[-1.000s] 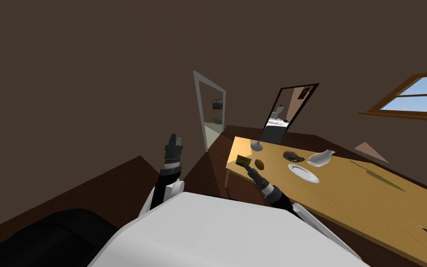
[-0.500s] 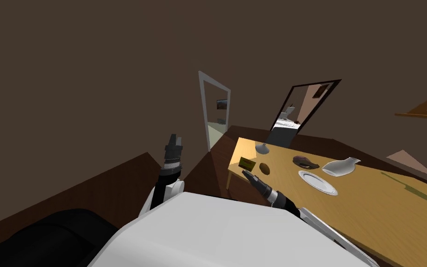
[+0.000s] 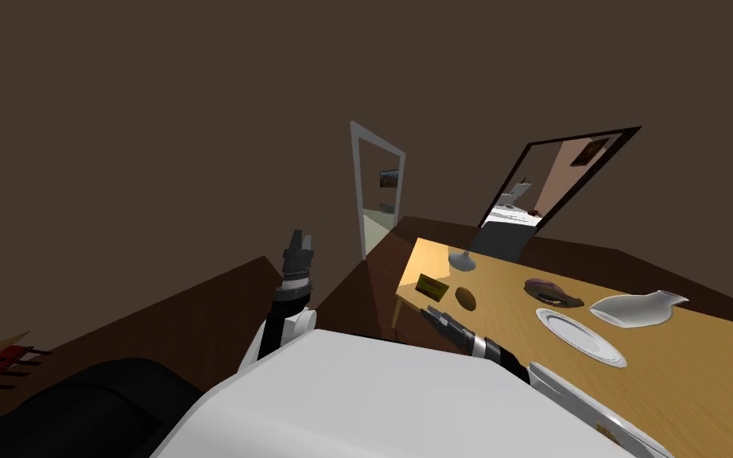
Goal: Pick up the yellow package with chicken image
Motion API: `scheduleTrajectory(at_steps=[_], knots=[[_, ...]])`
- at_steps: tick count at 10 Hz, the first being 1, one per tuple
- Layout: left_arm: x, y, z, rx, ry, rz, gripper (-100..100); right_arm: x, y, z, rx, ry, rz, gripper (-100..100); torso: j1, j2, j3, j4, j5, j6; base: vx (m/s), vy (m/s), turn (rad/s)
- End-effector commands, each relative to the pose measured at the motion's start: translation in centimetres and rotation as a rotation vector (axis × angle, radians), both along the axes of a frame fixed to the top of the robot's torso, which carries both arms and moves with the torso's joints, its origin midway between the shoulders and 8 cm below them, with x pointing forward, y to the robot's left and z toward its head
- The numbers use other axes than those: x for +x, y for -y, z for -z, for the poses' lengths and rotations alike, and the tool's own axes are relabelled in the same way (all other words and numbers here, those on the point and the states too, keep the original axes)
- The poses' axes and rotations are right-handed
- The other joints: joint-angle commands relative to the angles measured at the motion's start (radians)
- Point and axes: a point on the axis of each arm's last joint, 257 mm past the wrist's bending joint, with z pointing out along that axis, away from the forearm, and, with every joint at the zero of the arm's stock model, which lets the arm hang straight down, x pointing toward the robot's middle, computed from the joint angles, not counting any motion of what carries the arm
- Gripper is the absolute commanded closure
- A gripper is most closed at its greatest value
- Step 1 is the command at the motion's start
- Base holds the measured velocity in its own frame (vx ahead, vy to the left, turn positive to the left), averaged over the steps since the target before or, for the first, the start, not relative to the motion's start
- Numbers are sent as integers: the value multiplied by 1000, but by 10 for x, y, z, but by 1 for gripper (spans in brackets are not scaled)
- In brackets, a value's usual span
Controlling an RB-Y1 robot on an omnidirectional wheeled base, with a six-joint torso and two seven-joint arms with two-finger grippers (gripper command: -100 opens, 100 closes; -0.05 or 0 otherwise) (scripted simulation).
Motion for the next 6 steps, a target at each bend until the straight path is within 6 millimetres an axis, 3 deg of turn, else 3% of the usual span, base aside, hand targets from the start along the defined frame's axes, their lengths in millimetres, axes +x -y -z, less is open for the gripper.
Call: scheduleTrajectory(at_steps=[1, 4, 6], knots=[[0, 0, 0, 0, 0, 0, 0, -5, 13, 11, -58, -18, -22, -100, 0, 0, 0, 0, 0, 0, 25, -2, 97], [0, 0, 0, 0, 0, 0, 0, -27, 49, 48, -211, -71, -86, -100, 0, 0, 0, 0, 0, 1, 30, 1, 143], [0, 0, 0, 0, 0, 0, 0, -38, 69, 60, -294, -88, -133, -100, 1, 0, 0, 0, 0, 1, 33, 4, 126]])
